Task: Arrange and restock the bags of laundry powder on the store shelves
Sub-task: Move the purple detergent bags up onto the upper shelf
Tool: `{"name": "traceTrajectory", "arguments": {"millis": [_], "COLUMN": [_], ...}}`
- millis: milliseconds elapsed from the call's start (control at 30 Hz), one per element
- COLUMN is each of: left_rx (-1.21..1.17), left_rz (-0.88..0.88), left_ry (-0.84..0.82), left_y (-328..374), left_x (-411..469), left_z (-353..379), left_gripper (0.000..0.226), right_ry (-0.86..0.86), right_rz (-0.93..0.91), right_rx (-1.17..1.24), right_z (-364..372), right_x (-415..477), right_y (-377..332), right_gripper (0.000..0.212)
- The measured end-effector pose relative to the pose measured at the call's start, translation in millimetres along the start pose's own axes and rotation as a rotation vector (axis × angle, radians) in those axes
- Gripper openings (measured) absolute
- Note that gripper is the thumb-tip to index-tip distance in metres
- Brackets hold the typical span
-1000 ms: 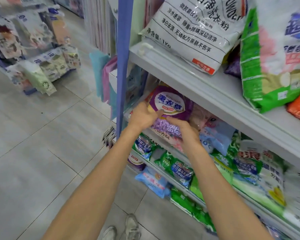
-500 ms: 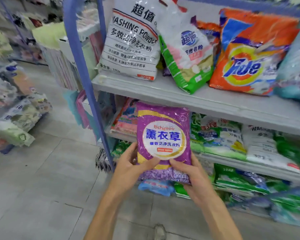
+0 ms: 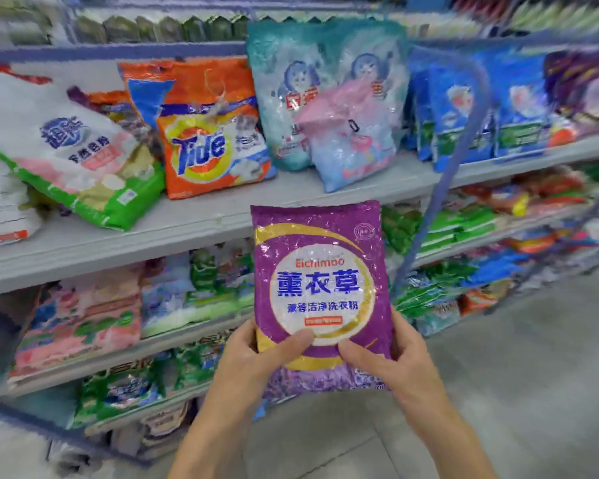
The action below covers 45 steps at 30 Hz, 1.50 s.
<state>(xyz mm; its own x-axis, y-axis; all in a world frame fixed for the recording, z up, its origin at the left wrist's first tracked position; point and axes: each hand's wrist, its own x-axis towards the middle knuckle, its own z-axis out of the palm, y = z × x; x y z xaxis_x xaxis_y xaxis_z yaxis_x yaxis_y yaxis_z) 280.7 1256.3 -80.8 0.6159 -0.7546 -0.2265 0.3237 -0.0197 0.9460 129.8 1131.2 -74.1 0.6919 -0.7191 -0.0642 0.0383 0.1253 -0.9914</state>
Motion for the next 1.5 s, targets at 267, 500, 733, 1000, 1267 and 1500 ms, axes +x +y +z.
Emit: {"name": "traceTrajectory", "arguments": {"millis": [267,500,733,1000,1267,1500], "left_rx": [0.099,0.124,0.120,0.050,0.042,0.092], "left_rz": [0.050,0.026,0.014,-0.067,-0.050,-0.021], "left_ry": [-0.207,-0.352,-0.428,-0.523,-0.520,-0.444], "left_y": [-22.3,-39.5,-47.0,-50.7,-54.4,-76.4], "left_x": [68.2,109.0,176.3,284.1,373.1,435.5], "left_z": [198.3,339.7,462.6,610.3,739.4,835.2], "left_gripper": [0.046,0.042,0.034,0.038,0.029,0.036], "right_ry": [0.247,0.365,0.480,0.592,0.603,0.545], "right_rz": [-0.007,-0.006,-0.051,-0.095,-0.090,-0.062], "right_rx": [0.024,0.113,0.190,0.225,0.224,0.236], "right_z": [-191.6,-326.4,-439.9,-582.8,-711.1,-825.8], "right_x": [15.2,22.5,68.9,155.1,231.8,300.0], "right_y": [-17.2,-38.7,-54.9,-89.1,-119.4,-124.7], "right_gripper": [0.055,0.044,0.047,0.037,0.044,0.032]}}
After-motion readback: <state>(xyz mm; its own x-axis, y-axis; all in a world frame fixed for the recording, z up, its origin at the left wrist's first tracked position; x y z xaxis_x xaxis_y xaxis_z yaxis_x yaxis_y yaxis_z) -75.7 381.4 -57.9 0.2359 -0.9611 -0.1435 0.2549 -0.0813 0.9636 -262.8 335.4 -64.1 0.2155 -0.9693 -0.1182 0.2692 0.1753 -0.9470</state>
